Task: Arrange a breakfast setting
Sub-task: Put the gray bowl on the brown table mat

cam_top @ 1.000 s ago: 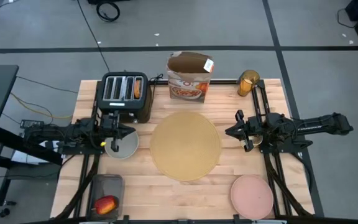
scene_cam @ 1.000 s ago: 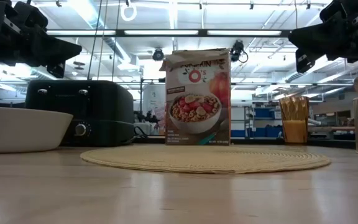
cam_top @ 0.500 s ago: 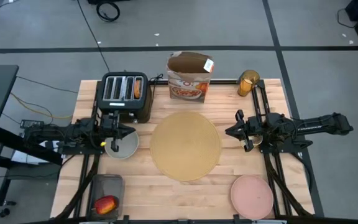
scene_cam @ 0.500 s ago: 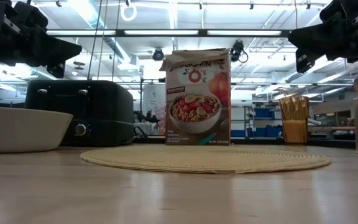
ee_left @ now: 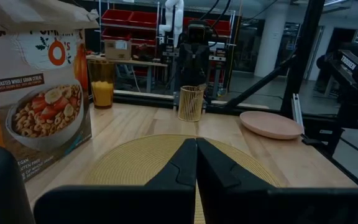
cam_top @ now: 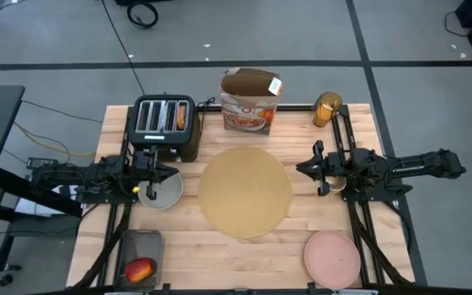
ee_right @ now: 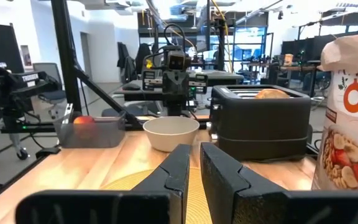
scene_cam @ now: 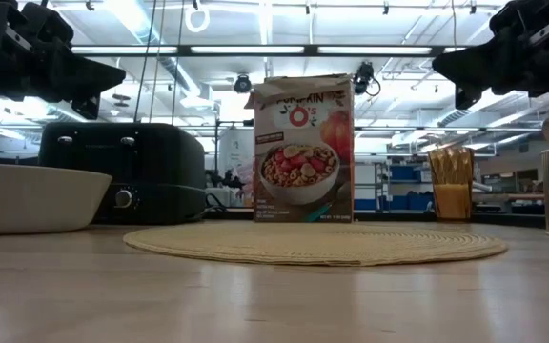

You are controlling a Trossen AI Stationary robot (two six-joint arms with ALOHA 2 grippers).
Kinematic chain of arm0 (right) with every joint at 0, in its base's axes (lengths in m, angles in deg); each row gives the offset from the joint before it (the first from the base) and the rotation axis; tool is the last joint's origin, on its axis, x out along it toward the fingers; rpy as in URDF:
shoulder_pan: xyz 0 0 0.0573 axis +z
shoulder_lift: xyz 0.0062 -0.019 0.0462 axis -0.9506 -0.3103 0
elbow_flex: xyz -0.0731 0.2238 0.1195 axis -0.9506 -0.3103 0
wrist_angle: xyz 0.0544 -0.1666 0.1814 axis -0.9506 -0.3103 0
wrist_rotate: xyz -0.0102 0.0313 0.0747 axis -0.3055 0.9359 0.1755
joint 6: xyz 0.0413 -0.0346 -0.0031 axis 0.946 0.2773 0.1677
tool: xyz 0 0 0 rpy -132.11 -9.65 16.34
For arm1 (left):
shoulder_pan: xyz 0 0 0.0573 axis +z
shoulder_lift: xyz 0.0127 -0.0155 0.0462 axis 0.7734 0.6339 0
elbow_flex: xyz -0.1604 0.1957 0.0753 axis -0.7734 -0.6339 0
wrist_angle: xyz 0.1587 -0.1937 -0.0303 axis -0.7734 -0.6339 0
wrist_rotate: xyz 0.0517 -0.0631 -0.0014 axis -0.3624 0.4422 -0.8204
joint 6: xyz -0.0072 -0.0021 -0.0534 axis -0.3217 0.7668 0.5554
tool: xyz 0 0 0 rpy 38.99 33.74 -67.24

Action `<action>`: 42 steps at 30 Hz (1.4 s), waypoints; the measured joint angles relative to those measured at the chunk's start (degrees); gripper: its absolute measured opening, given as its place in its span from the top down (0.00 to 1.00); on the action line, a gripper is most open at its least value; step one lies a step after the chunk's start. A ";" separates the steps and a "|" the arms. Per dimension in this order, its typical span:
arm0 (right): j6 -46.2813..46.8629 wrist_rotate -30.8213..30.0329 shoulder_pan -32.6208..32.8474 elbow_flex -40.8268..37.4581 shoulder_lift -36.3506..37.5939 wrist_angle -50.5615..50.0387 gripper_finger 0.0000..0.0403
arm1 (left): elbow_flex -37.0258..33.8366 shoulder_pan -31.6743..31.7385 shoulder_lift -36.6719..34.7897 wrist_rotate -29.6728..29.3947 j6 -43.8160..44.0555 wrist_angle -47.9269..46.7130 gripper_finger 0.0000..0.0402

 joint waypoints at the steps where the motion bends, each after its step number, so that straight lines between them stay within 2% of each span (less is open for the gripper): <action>1: 0.00 0.02 0.00 0.00 -0.01 0.00 0.88 | -0.02 0.00 0.00 -0.01 -0.17 0.18 0.98; 4: 0.00 0.04 0.00 0.00 -0.02 0.04 0.88 | -0.02 0.19 0.00 -0.04 -0.82 5.37 0.98; 9: 0.00 0.06 0.00 0.00 -0.02 -0.10 0.88 | -0.02 0.17 0.00 -0.02 10.65 21.95 0.98; 12: -0.11 0.06 0.00 0.00 -0.02 -0.13 0.88 | -0.02 0.16 -0.02 -4.51 11.71 30.27 0.98; 16: -2.48 0.06 0.00 0.00 -0.02 -0.17 0.88 | 1.76 0.17 0.88 -9.93 14.03 30.11 0.98; 18: -3.08 0.06 0.00 0.00 -0.02 -0.20 0.88 | 4.73 0.00 3.67 -9.95 14.02 28.50 0.98; 21: -3.05 -0.38 -0.02 0.00 -0.02 -0.27 0.88 | 11.15 -0.84 11.71 -7.52 12.23 25.93 0.98; 23: -3.71 -0.72 -0.02 0.00 -0.02 -0.50 0.88 | 16.42 -1.70 17.83 -5.54 11.80 21.97 0.98; 26: -4.38 -0.79 -0.02 0.00 -0.02 -0.90 0.88 | 25.64 -3.25 26.90 -4.13 15.88 8.87 0.98; 31: -4.00 -0.42 -0.02 0.00 -0.02 -0.63 0.88 | 43.91 -7.21 41.77 -3.80 28.92 -18.46 0.98; 35: -3.96 -0.37 -0.02 0.02 -0.02 -0.07 0.88 | 56.99 -10.31 51.92 -2.79 42.98 -40.94 0.98; 39: -4.04 -0.37 -0.01 0.02 -0.02 -0.04 0.88 | 63.76 -13.09 59.35 1.19 54.77 -57.06 0.97; 42: -4.04 -0.36 -0.02 0.02 -0.02 0.02 0.88 | 63.83 -15.68 62.92 3.36 64.75 -62.11 0.94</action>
